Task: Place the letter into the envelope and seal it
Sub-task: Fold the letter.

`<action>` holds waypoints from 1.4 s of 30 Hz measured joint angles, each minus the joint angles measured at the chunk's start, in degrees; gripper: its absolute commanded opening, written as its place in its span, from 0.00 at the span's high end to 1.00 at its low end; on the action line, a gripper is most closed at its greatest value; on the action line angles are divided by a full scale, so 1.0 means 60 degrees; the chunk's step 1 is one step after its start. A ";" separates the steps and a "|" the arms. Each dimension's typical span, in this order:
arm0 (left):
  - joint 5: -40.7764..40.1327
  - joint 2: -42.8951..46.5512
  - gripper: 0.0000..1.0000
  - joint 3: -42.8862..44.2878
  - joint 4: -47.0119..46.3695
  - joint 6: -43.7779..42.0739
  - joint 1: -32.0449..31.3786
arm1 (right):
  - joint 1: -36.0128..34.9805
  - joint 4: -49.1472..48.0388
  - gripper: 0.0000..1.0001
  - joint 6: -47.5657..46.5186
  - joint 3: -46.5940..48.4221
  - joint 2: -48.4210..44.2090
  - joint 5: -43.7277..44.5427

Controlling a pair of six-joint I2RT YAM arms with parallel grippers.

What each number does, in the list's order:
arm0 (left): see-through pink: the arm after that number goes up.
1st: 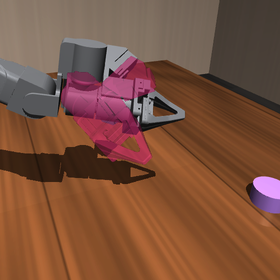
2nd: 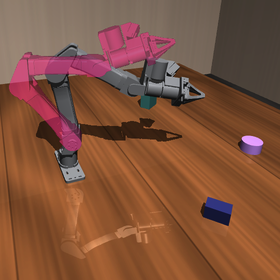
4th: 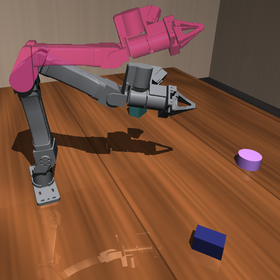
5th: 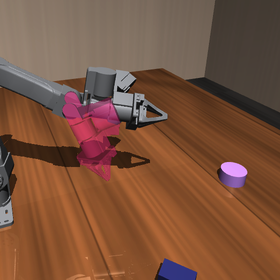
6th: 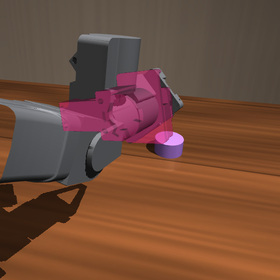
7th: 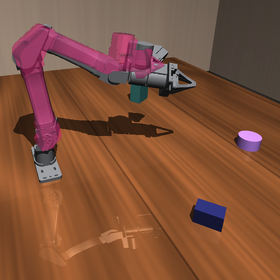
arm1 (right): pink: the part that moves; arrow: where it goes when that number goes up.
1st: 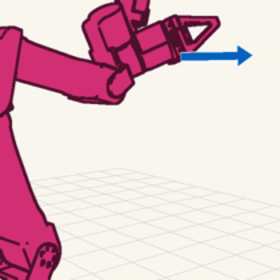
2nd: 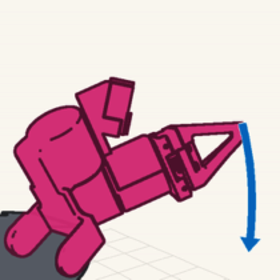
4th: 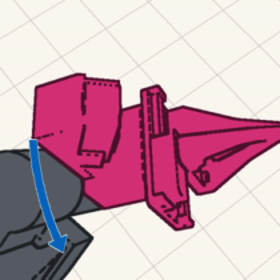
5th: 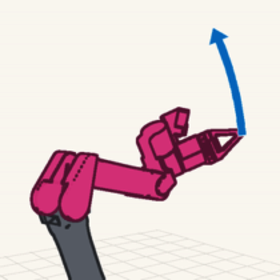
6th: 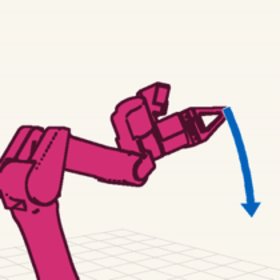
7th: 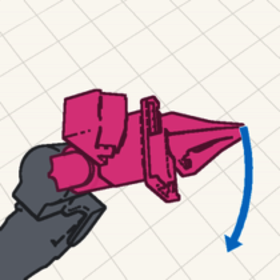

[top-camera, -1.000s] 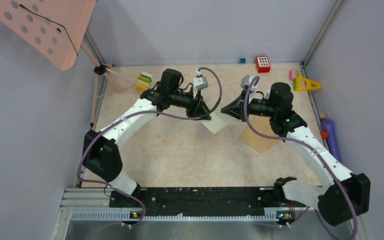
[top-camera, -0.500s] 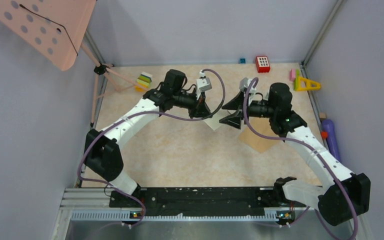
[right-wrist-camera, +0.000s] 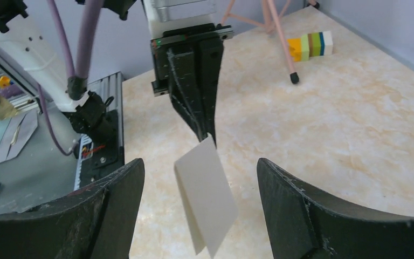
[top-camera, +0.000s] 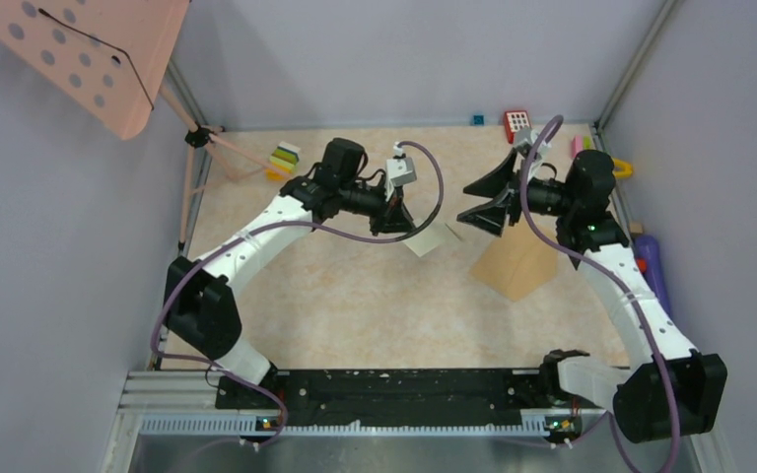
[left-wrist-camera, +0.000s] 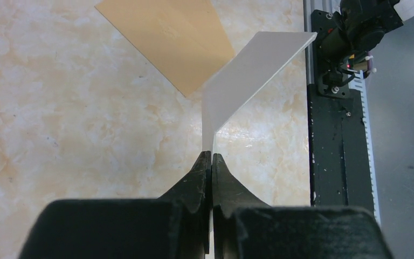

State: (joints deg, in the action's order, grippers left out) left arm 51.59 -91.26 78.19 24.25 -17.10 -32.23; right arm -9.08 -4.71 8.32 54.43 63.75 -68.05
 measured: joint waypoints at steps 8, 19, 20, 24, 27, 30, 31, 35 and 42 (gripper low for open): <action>0.0291 0.0219 1.00 -0.0011 0.0178 -0.0361 -0.0004 | 0.0160 -0.0801 0.30 0.0557 -0.0204 0.0215 0.0583; 0.0364 0.0233 1.00 -0.0011 0.0182 -0.0361 0.0000 | -0.1133 0.0251 0.29 -0.0758 -0.0568 0.0911 0.0477; 0.0368 0.0233 1.00 -0.0011 0.0182 -0.0361 -0.0004 | -0.1242 0.0386 0.29 -0.0907 -0.0568 0.0998 0.0452; 0.0397 0.0233 1.00 -0.0011 0.0182 -0.0357 0.0000 | -0.1472 0.0758 0.30 -0.1304 -0.0568 0.1268 0.0386; 0.0437 0.0233 1.00 -0.0011 0.0182 -0.0357 -0.0004 | -0.1494 0.0838 0.30 -0.1435 -0.0568 0.1344 0.0401; 0.0514 0.0233 1.00 -0.0015 0.0182 -0.0353 -0.0004 | -0.1585 0.0860 0.34 -0.1504 -0.0568 0.1402 0.0415; 0.0535 0.0233 1.00 -0.0011 0.0182 -0.0353 -0.0004 | -0.1621 0.0860 0.35 -0.1530 -0.0568 0.1424 0.0419; 0.0688 0.0233 1.00 -0.0015 0.0182 -0.0342 -0.0004 | -0.1829 0.0845 0.41 -0.1559 -0.0568 0.1581 0.0433; 0.0798 0.0233 1.00 -0.0011 0.0182 -0.0270 0.0000 | -0.1949 0.0769 0.62 -0.1548 -0.0568 0.1727 0.0153</action>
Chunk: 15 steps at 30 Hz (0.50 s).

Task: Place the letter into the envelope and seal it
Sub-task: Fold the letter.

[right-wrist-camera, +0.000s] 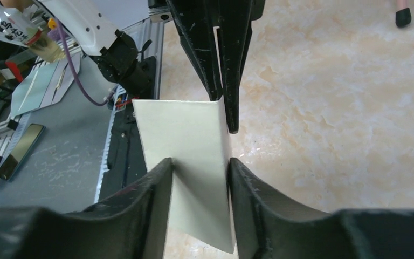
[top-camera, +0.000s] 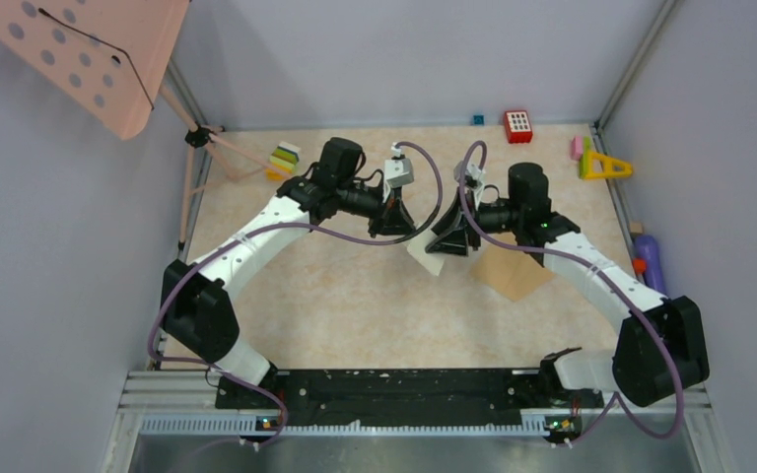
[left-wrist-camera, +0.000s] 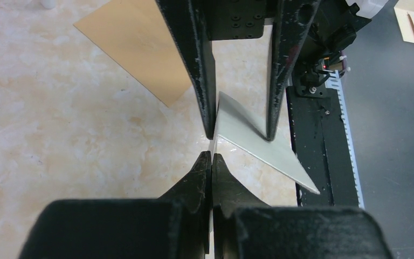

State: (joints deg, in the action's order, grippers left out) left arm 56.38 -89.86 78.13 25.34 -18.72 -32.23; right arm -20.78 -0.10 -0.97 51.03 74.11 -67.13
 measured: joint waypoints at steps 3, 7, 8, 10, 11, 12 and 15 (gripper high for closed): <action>0.0131 0.0000 1.00 0.0000 0.0000 0.0033 -0.0004 | -0.0004 -0.0109 0.71 0.0047 0.0000 0.0000 -0.0255; 0.0353 0.0000 1.00 0.0000 0.0047 0.0058 -0.0004 | -0.0004 -0.0186 0.83 0.0197 0.0000 0.0051 -0.0627; 0.0430 0.0000 1.00 0.0000 0.0076 0.0062 -0.0004 | -0.0004 -0.0197 0.88 0.0255 0.0000 0.0080 -0.0710; 0.0514 0.0000 1.00 0.0000 0.0127 0.0073 -0.0004 | 0.0000 -0.0222 0.98 0.0346 0.0000 0.0131 -0.0827; 0.0550 0.0000 1.00 0.0000 0.0149 0.0080 -0.0007 | 0.0000 -0.0240 1.00 0.0375 0.0000 0.0153 -0.0863; 0.0586 0.0000 1.00 0.0000 0.0164 0.0091 -0.0011 | 0.0000 -0.0259 1.00 0.0412 0.0000 0.0171 -0.0882; 0.0648 0.0000 0.99 0.0000 0.0215 0.0095 -0.0011 | 0.0000 -0.0262 1.00 0.0444 0.0000 0.0178 -0.0903</action>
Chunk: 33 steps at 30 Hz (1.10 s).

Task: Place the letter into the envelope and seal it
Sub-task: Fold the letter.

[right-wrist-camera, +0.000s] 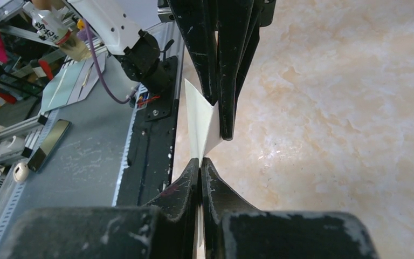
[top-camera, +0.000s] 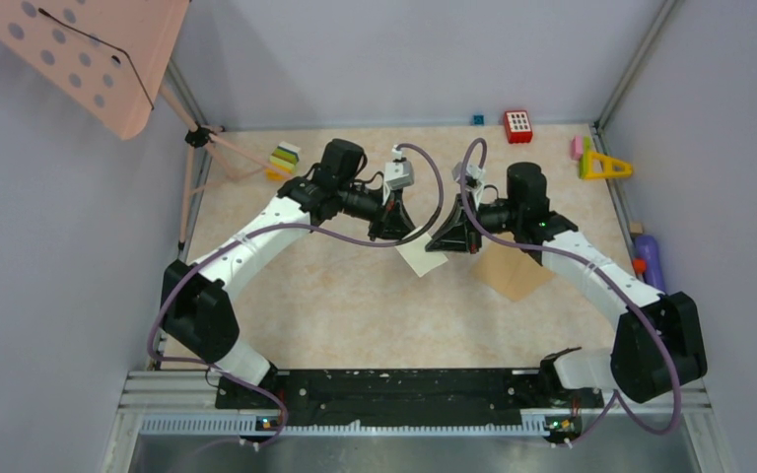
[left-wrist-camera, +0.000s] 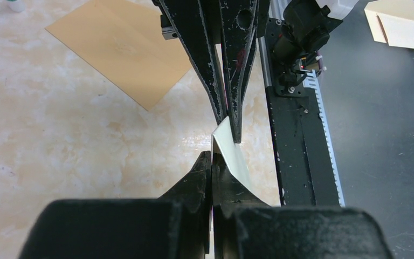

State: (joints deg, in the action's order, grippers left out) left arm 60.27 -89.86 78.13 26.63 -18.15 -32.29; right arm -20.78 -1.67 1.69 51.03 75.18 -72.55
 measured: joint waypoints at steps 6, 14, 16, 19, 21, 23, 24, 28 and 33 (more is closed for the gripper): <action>-0.0226 0.0022 0.55 0.0000 0.0022 0.0036 0.0084 | 0.0000 0.0372 1.00 -0.0390 0.0011 0.0000 0.0149; -0.0168 0.0368 0.28 -0.0066 -0.1191 0.1384 0.1530 | -0.0011 0.1351 1.00 -0.1392 0.0015 -0.0178 0.0874; -0.0055 0.0528 0.27 -0.0193 -0.1515 0.1661 0.1606 | -0.0011 0.1406 1.00 -0.1479 0.0015 -0.0200 0.1031; 0.0135 0.0601 0.24 -0.0357 -0.1814 0.1869 0.1377 | -0.0011 0.1450 1.00 -0.1592 0.0015 -0.0200 0.1333; 0.0178 0.0586 0.23 -0.0470 -0.1872 0.1923 0.1184 | -0.0015 0.1446 1.00 -0.1617 0.0015 -0.0200 0.1457; 0.0251 0.0517 0.22 -0.0492 -0.1872 0.1974 0.0994 | -0.0015 0.1443 1.00 -0.1621 0.0015 -0.0200 0.1541; 0.0273 0.0484 0.22 -0.0492 -0.1876 0.1974 0.0911 | -0.0015 0.1443 1.00 -0.1621 0.0015 -0.0200 0.1581; 0.0295 0.0259 0.22 -0.0492 -0.1872 0.1963 0.0623 | -0.0015 0.1435 1.00 -0.1621 0.0015 -0.0208 0.1592; 0.0270 0.0015 0.22 -0.0492 -0.1821 0.1810 0.0401 | -0.0015 0.1435 1.00 -0.1610 0.0015 -0.0219 0.1439</action>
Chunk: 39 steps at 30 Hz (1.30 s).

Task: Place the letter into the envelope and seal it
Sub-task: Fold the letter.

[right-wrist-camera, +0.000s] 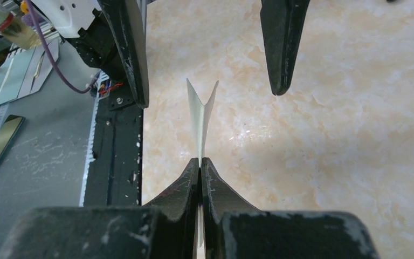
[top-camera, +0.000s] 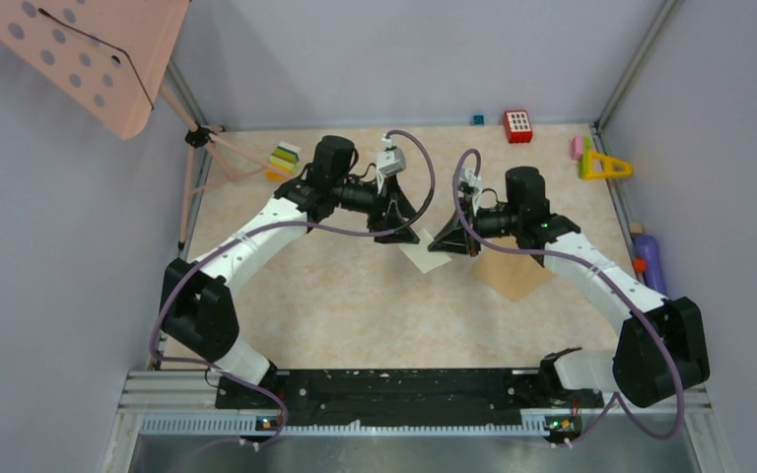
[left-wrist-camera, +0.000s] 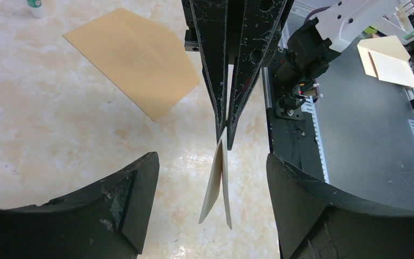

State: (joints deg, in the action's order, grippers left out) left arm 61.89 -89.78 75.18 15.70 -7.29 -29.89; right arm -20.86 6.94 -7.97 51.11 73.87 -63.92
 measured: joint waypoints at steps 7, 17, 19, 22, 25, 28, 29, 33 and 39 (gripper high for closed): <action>0.0026 -0.0098 0.38 0.0004 0.0120 -0.0149 -0.0164 | -0.0007 0.0000 1.00 0.0011 0.0000 0.0000 -0.0364; 0.0106 -0.0157 1.00 0.0015 0.0550 -0.0561 -0.0328 | -0.0007 0.0007 0.89 0.0015 0.0000 0.0000 -0.0277; 0.0106 -0.0157 1.00 0.0022 0.0586 -0.0590 -0.0328 | -0.0011 -0.0004 0.67 0.0036 0.0000 0.0000 -0.0222; 0.0073 -0.0157 1.00 0.0022 0.0674 -0.0605 -0.0339 | -0.0022 -0.0098 0.51 0.0226 0.0000 0.0000 -0.0106; 0.0011 -0.0157 1.00 0.0022 0.0696 -0.0637 -0.0350 | -0.0025 -0.0408 0.48 0.0484 0.0000 0.0000 -0.0015; -0.0004 -0.0160 1.00 0.0022 0.0736 -0.0663 -0.0353 | -0.0025 -0.0867 0.67 0.0798 0.0000 0.0000 0.0120; -0.0004 -0.0164 1.00 0.0022 0.0743 -0.0667 -0.0357 | -0.0025 -0.1009 0.82 0.0878 0.0000 0.0000 0.0160; -0.0102 -0.0208 1.00 0.0026 0.0732 -0.0699 -0.0386 | -0.0040 -0.1308 1.00 0.1086 -0.0007 0.0000 0.0189; -0.0182 -0.0219 0.70 0.0036 0.0739 -0.0699 -0.0382 | -0.0066 -0.1290 1.00 0.1100 -0.0007 0.0000 0.0197</action>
State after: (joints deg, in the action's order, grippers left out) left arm 60.80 -91.09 75.40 20.14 -11.49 -32.18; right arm -21.26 -0.80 -1.37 51.07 73.87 -62.74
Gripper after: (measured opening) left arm 0.136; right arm 0.005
